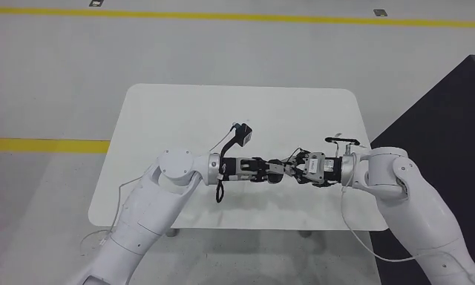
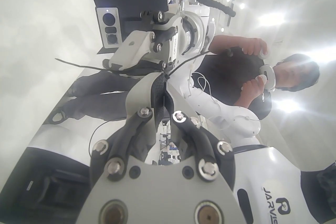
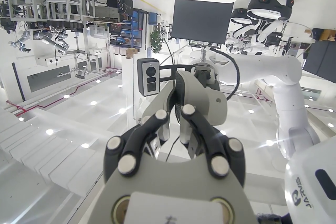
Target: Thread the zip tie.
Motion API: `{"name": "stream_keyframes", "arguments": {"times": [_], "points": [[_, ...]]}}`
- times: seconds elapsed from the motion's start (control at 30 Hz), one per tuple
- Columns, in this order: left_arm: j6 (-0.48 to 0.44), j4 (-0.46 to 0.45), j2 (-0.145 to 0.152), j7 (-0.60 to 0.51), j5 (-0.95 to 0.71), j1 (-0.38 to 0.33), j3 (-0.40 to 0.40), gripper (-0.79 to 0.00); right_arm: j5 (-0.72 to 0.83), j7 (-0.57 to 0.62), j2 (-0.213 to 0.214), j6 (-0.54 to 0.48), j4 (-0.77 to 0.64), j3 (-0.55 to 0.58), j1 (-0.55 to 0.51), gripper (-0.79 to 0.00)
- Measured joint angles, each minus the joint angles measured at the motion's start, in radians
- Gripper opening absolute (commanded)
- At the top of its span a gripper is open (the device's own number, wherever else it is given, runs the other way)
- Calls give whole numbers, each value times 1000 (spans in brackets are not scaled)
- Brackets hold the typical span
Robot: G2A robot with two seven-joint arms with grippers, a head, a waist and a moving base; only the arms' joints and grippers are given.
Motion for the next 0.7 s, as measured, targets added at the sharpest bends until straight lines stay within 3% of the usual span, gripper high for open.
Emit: {"name": "stream_keyframes", "arguments": {"times": [0.4, 0.7], "points": [[-2, 2, 0, 5, -6, -4, -1, -785, -153, 53, 0, -65, -40, 1, -24, -785], [-3, 5, 0, 13, -2, -6, 4, -785, -175, 106, 0, -77, -44, 19, -35, -785]]}}
